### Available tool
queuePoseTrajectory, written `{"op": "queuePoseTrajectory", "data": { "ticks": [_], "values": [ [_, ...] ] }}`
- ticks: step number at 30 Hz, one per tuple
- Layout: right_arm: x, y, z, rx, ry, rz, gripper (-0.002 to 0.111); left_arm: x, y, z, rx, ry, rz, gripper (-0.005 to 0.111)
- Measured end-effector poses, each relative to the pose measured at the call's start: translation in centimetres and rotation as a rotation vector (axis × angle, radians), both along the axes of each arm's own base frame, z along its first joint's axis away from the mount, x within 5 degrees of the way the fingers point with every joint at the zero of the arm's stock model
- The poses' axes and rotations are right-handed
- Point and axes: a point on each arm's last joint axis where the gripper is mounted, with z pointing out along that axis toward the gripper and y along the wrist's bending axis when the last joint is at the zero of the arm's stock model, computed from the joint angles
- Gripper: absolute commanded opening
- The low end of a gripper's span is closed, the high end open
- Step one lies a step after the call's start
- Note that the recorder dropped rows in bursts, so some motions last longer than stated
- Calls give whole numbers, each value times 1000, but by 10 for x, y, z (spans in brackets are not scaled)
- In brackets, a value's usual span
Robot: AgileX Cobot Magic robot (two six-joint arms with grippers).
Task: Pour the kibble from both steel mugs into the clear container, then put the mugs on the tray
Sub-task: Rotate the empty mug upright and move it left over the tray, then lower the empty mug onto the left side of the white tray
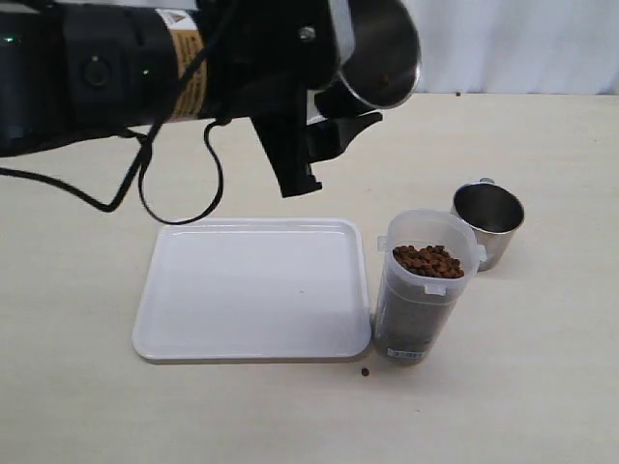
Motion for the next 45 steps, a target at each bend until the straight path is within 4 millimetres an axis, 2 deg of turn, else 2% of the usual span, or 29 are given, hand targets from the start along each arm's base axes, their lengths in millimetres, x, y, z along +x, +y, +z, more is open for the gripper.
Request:
{"op": "queuePoseTrajectory", "data": {
  "ticks": [2,5,8,11,15,19,25,29,32,39,45],
  "values": [
    [0,0,0,0,0,0,5,-1,15,-5,-60,59,19,0],
    [0,0,0,0,0,0,5,4,49,-22,-201,174,75,0],
    [0,0,0,0,0,0,5,9,89,-48,-377,286,166,0],
    [0,0,0,0,0,0,5,6,123,-75,-516,334,209,0],
    [0,0,0,0,0,0,5,3,151,-106,-561,389,280,0],
    [0,0,0,0,0,0,5,8,160,-130,-520,447,286,0],
    [0,0,0,0,0,0,5,13,157,-177,-482,536,215,0],
    [0,0,0,0,0,0,5,15,158,-210,-456,583,234,0],
    [0,0,0,0,0,0,5,15,160,-228,-428,584,236,0],
    [0,0,0,0,0,0,5,33,160,-244,-427,572,238,0],
    [0,0,0,0,0,0,5,47,158,-241,-453,551,220,0]
  ]
}}
